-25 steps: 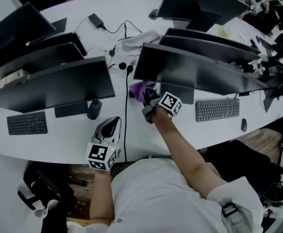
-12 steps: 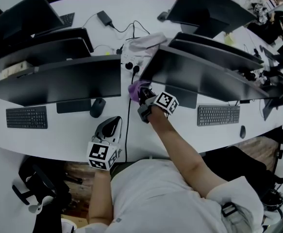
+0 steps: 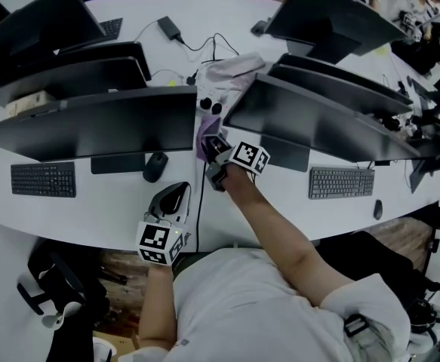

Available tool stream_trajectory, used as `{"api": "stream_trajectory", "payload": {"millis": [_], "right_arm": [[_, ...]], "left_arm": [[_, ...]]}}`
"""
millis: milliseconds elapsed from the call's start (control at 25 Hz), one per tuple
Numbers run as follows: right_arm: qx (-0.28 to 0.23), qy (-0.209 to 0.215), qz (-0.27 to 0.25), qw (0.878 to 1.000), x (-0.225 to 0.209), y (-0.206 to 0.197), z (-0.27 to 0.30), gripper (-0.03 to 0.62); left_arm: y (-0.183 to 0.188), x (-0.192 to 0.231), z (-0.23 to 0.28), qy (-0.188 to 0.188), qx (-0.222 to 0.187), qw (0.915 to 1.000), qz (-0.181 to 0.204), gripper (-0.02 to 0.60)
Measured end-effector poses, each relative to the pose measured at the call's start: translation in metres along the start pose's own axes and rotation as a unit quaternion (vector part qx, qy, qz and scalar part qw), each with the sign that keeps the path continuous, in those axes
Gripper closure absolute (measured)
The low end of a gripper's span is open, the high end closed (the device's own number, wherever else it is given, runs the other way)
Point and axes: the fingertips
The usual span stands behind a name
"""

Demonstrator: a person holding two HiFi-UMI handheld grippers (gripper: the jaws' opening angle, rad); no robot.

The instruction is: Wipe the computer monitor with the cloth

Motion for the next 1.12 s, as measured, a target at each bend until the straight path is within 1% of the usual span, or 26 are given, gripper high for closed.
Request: {"api": "stream_trajectory", "payload": {"millis": [120,280,520,800,960,1120], "right_arm": [[-0.016,0.013,0.018,1.000,0.010,0.003,0.001,0.523],[-0.045,0.016,0.053,0.997,0.009,0.014,-0.004,0.523],[-0.068,0.025,0.077,0.994,0.013,0.017,-0.011,0.523],[-0.082,0.041,0.044,0.995,0.031,0.029,-0.019,0.523],[-0.087,0.040,0.024,0.995,0.043,0.036,-0.027,0.523],[-0.093,0.053,0.011,0.994,0.061,0.040,-0.035,0.523]], "left_arm": [[0.000,0.001,-0.001,0.000,-0.001,1.0000,-0.001,0.581],[0.000,0.002,-0.001,0.001,0.000,1.0000,-0.001,0.581],[0.001,0.000,-0.002,0.000,0.001,1.0000,0.000,0.580],[0.002,-0.003,-0.003,0.001,0.000,1.0000,0.003,0.580],[0.004,-0.006,-0.003,-0.001,-0.003,1.0000,0.006,0.581],[0.006,-0.009,-0.003,-0.003,-0.006,0.9999,0.009,0.581]]}}
Point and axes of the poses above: the fingertips, and each gripper's own axes: z forward along the fingers, x to its left, y out of its top, and after that the axes turned 10 degrees about -y, right-handed
